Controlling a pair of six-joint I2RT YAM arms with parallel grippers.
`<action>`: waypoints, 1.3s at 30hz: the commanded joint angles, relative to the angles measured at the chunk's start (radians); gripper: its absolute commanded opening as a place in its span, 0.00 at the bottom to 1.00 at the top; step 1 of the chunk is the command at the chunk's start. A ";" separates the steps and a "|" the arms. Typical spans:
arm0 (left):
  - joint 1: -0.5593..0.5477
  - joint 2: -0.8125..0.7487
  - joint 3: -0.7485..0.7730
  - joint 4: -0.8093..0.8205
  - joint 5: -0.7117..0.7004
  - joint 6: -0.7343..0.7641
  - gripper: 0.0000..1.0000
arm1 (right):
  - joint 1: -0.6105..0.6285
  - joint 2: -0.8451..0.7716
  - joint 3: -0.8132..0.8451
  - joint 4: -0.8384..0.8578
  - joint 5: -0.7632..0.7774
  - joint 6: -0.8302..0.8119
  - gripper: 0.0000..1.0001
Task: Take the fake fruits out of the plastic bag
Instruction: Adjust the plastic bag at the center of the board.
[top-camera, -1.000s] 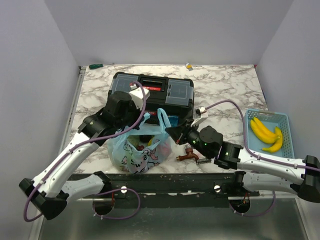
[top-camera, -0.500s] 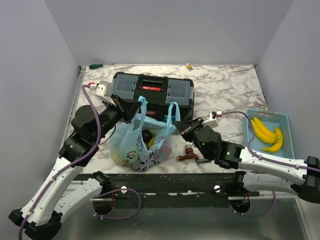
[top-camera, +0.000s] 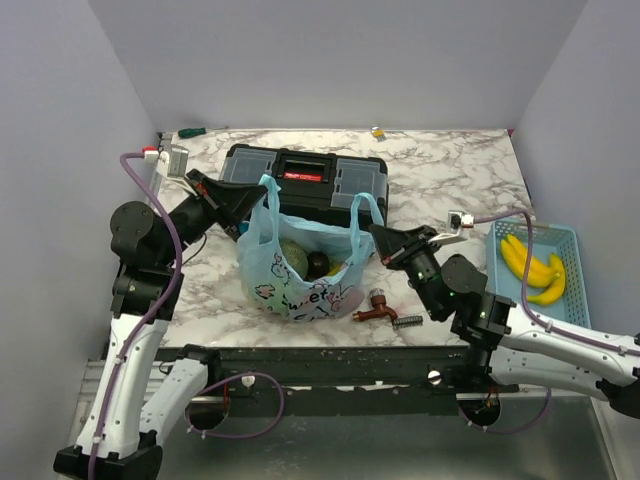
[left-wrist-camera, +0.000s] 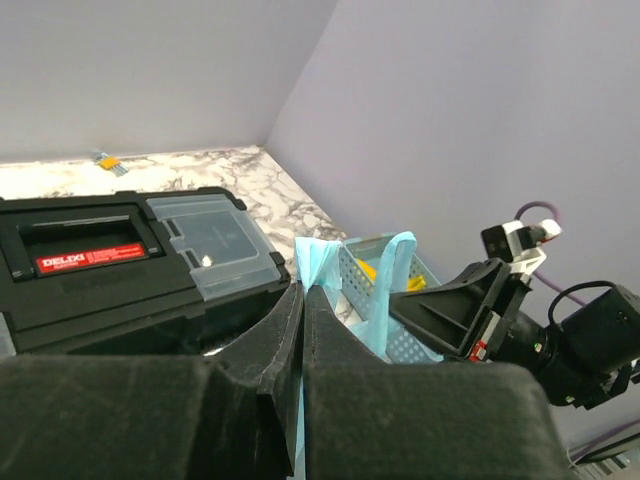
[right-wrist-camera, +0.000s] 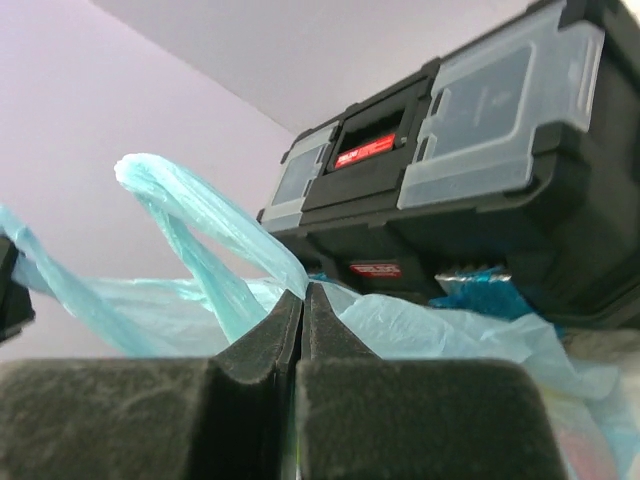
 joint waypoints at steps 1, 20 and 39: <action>0.092 -0.012 -0.018 -0.029 0.160 -0.030 0.00 | -0.001 -0.039 -0.057 0.116 -0.092 -0.392 0.01; 0.171 -0.153 -0.201 -0.104 0.185 -0.046 0.00 | -0.002 0.109 0.469 -0.791 -0.302 -0.478 1.00; 0.171 -0.076 0.018 -0.555 0.098 0.100 0.34 | 0.012 0.380 0.647 -0.795 -0.127 -0.363 0.64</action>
